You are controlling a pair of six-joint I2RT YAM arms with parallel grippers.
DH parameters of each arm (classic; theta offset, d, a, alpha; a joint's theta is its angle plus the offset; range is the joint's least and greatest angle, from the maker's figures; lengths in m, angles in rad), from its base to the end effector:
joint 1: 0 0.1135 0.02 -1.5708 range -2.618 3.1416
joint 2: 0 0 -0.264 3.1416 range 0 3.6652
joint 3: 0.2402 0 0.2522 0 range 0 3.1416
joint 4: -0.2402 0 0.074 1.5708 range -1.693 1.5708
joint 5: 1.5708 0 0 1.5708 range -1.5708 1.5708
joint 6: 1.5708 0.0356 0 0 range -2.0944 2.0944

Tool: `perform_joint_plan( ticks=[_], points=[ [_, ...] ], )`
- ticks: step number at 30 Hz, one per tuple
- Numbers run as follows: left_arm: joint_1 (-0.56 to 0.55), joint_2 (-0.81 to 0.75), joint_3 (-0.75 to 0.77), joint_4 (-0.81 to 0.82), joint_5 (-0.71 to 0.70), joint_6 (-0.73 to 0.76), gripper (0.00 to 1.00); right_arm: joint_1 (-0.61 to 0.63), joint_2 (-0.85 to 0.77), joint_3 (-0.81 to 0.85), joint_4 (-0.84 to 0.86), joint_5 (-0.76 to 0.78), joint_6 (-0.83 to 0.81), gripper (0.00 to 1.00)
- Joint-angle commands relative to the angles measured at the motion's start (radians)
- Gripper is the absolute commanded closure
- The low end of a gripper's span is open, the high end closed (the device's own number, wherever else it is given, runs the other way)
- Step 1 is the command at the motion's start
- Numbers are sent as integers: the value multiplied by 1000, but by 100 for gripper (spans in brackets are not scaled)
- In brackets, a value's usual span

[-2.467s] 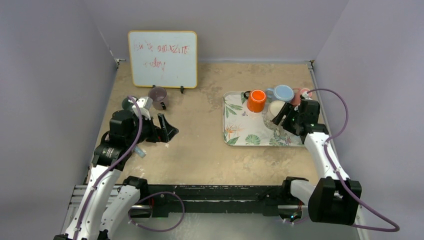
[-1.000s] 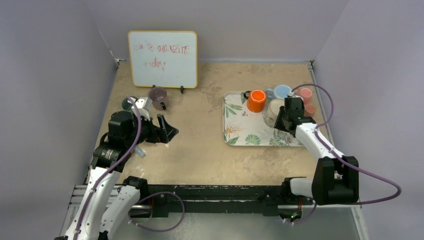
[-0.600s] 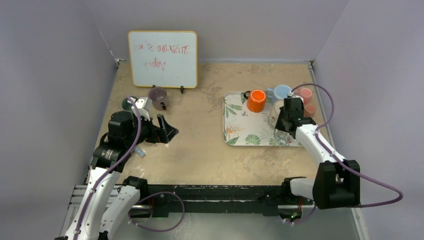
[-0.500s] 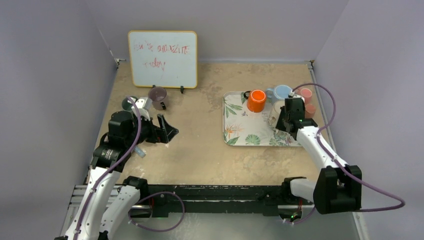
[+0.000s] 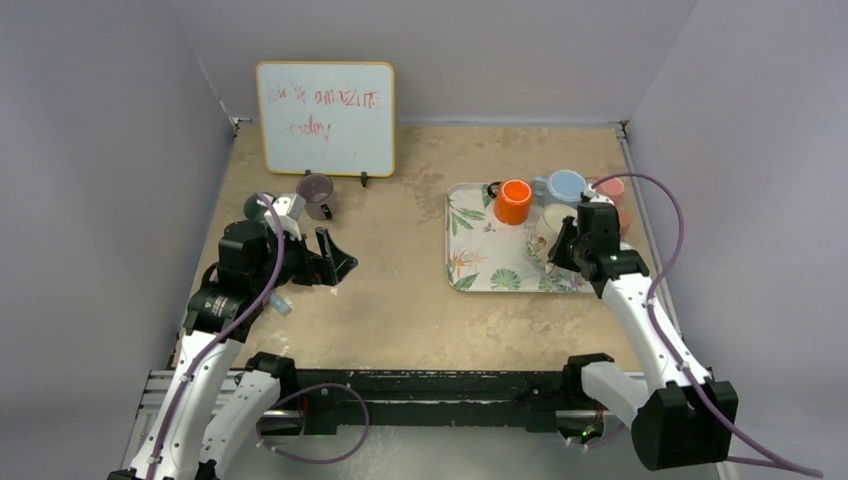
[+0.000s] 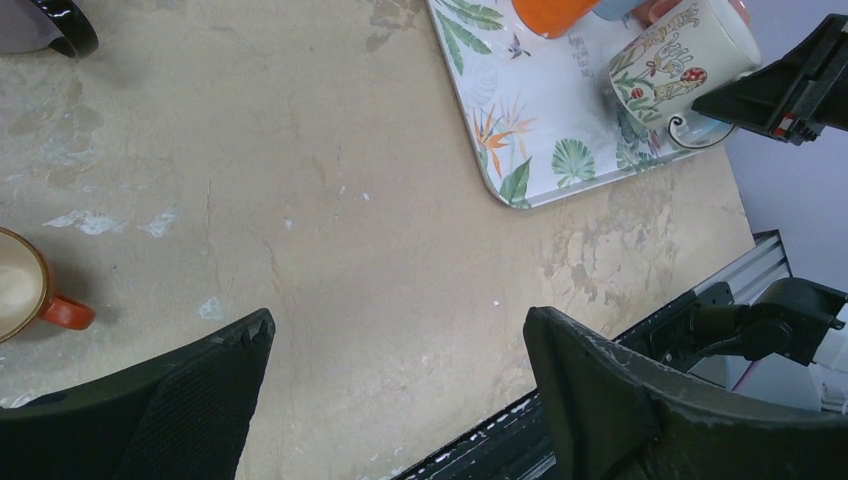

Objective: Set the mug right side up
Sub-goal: Turn over the cup on the tray.

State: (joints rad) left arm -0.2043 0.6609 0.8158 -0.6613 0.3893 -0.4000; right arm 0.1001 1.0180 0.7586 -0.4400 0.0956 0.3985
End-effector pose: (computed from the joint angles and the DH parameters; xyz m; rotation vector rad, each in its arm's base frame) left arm 0.1323 -0.0412 0.3208 0.0377 2.1274 -0.7682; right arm 0.2165 0.0183 0.2629 0.3875 2.2378 0.1555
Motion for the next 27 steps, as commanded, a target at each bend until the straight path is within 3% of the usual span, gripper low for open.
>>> perform_joint_plan(
  ticks=[1, 7, 12, 16, 20, 27],
  points=[
    [-2, 2, 9, 25, 6, 12, 6, 6, -89, 34, 74, -85, 58, 100],
    [-2, 13, 23, 17, 15, 5, 7, 10, -164, 17, 121, -241, 162, 100],
    [-2, 12, 38, 20, 29, -43, 6, 25, -244, -60, 276, -325, 269, 100],
    [-2, 27, 55, 51, 142, -145, 6, 41, -266, -94, 378, -371, 345, 100],
    [-2, -4, -49, 263, 308, -346, 10, 95, -249, -133, 528, -371, 458, 100],
    [-2, 48, -191, 617, 456, -624, 7, 283, -142, -111, 745, -303, 581, 100]
  ],
)
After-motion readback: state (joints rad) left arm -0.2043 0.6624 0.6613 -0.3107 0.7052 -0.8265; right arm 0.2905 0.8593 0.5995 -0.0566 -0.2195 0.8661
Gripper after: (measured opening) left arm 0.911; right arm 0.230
